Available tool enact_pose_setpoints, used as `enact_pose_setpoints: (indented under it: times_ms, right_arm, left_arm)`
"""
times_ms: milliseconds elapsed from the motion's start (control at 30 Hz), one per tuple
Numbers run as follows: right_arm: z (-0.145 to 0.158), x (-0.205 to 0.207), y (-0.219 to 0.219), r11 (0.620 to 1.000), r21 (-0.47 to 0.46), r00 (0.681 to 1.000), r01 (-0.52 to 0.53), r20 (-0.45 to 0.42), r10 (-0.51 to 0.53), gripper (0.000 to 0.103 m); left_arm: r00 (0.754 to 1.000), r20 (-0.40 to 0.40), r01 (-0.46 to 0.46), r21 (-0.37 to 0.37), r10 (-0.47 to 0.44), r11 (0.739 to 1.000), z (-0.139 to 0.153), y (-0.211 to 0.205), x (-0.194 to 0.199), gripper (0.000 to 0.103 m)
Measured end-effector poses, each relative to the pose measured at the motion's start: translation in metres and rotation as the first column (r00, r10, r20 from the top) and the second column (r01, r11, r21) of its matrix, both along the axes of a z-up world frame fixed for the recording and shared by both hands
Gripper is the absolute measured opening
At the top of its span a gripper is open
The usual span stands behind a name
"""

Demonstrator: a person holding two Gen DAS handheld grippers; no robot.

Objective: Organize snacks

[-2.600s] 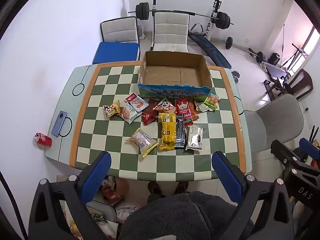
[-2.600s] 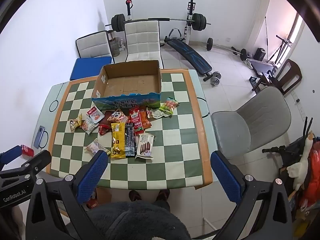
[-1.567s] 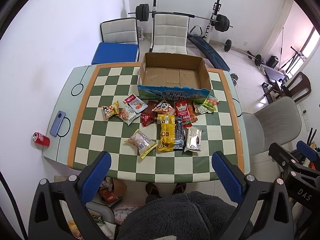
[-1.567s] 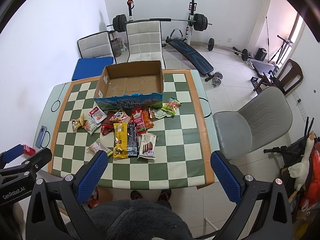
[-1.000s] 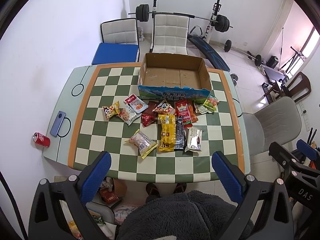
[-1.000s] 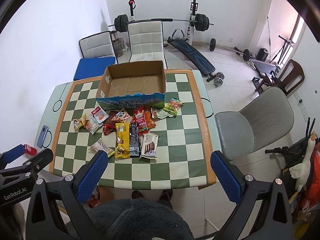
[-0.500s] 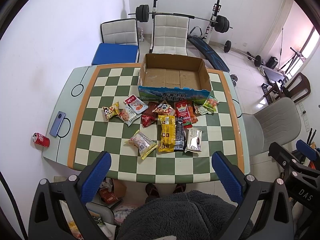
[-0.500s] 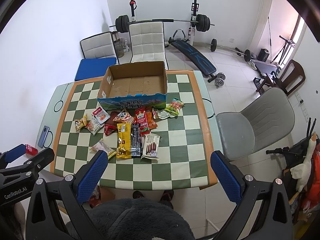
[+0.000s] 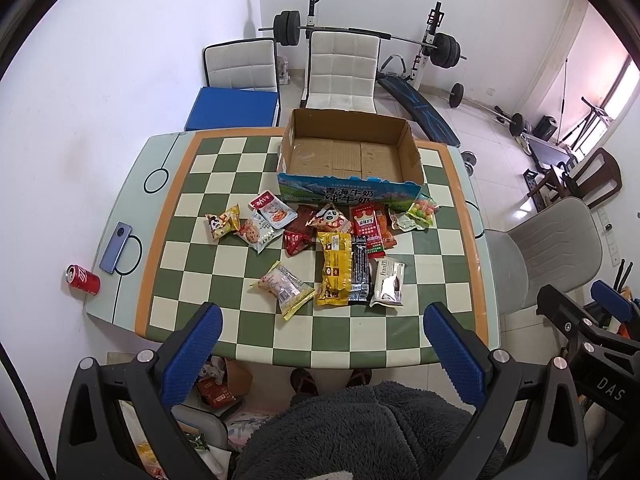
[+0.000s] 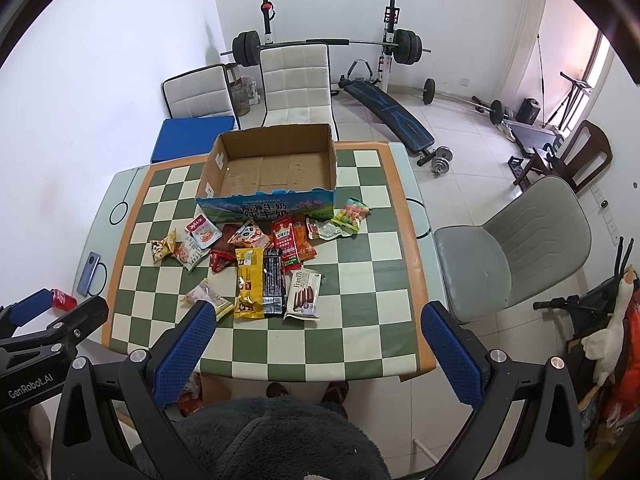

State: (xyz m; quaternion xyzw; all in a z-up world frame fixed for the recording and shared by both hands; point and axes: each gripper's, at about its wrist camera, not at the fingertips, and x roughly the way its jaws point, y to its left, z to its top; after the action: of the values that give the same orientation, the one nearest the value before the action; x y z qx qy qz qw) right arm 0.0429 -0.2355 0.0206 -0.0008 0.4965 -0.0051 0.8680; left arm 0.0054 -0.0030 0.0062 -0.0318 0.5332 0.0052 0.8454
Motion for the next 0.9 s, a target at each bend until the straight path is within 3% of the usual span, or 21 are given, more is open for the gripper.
enact_pose_setpoints:
  times_ms: [700,800,900]
  right_arm:
    - [-0.001,-0.001,0.000,1.000,0.008,1.000,0.003,0.000,-0.003,0.103]
    - [0.003,0.011,0.013,0.999,0.038,1.000,0.007,-0.020,-0.006,0.103]
    - [-0.014,0.027,0.013,0.994,0.110,0.997,0.024,-0.076,-0.016,0.103]
  left_arm:
    - [1.000,0.003,-0.001,-0.008,0.001,1.000,0.003,0.003,0.000,0.103]
    - [1.000,-0.018,-0.023,-0.036,0.022,0.999,-0.006,0.007,0.011,0.103]
    - [0.995,-0.072,-0.075,-0.068,0.070,0.995,-0.028,0.019,0.029,0.103]
